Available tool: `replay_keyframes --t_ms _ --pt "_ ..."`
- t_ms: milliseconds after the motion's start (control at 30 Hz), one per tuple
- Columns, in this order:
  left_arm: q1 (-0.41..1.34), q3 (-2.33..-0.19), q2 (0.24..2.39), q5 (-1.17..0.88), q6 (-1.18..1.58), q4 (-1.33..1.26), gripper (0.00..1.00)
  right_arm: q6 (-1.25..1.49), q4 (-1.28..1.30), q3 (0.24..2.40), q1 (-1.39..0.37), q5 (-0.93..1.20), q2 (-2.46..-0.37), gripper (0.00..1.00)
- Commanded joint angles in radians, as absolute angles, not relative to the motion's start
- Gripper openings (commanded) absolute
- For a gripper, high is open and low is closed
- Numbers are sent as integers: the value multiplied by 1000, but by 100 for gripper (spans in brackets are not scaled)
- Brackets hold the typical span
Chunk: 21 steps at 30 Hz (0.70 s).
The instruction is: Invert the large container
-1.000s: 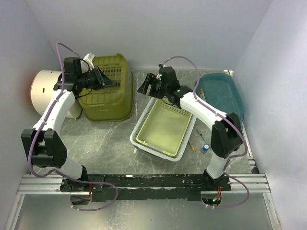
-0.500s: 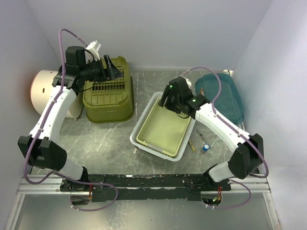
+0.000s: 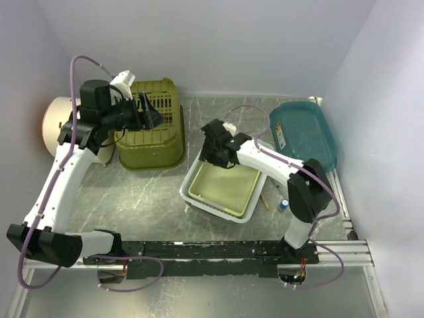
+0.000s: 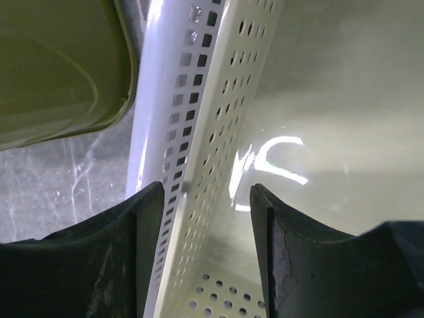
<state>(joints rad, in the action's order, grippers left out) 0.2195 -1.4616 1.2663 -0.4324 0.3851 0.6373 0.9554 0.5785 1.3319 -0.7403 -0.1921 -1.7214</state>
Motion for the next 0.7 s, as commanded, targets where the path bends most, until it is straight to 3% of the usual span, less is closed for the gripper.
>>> replay_keyframes --t_ms 0,167,433,667 --pt "219 -1433 1274 -426 377 661 83 989 541 1365 -741 -186 -1764 54" --pt "219 -1437 1287 -421 368 663 82 982 546 1340 -741 -189 -1791 47" --pt "219 -1448 1294 -434 369 660 82 981 560 1320 -741 -193 -1683 0" --pt "219 -1500 1289 -391 376 694 84 887 566 1426 -745 -134 -1560 0"
